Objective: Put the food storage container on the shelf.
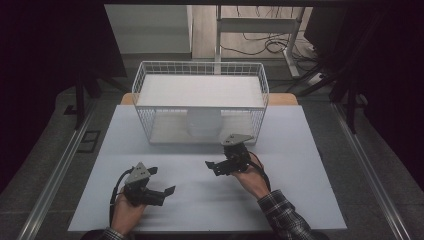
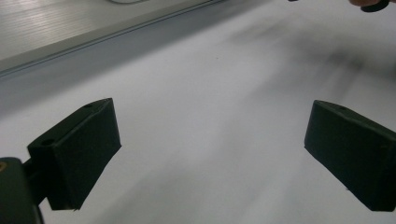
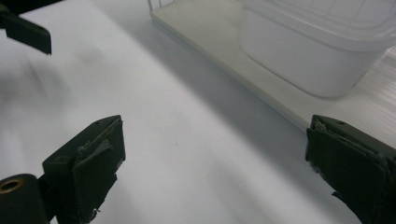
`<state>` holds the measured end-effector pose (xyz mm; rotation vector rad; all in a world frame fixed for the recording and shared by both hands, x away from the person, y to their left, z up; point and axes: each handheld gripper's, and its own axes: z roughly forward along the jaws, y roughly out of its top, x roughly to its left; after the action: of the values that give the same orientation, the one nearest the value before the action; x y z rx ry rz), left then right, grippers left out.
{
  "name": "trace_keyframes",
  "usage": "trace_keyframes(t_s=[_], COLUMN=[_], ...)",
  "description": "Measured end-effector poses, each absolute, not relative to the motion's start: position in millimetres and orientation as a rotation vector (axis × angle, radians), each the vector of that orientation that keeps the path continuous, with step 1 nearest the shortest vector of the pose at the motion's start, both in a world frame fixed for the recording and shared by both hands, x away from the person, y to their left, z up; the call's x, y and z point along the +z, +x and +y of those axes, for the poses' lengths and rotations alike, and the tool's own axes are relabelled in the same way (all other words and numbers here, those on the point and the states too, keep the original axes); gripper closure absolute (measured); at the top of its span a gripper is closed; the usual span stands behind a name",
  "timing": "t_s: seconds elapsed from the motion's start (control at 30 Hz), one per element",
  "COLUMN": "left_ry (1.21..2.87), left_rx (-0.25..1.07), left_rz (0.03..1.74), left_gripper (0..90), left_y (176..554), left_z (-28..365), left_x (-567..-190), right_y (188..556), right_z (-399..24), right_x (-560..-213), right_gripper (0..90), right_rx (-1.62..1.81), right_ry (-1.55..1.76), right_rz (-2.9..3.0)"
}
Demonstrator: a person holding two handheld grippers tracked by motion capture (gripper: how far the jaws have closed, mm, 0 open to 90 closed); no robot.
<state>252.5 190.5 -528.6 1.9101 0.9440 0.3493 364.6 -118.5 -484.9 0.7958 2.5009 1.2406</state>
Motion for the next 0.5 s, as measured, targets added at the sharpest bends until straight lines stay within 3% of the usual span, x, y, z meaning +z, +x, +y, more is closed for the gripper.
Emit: trace_keyframes(t_s=[0.5], left_ry=[1.923], left_rx=[0.341], left_rz=[0.945], left_gripper=[2.9], left_y=[252], left_z=[190], left_x=[-529], right_y=[351], right_z=[-127], right_x=[-486], right_gripper=[3.7], right_rx=[1.223], right_ry=[0.824], right_rz=[2.536])
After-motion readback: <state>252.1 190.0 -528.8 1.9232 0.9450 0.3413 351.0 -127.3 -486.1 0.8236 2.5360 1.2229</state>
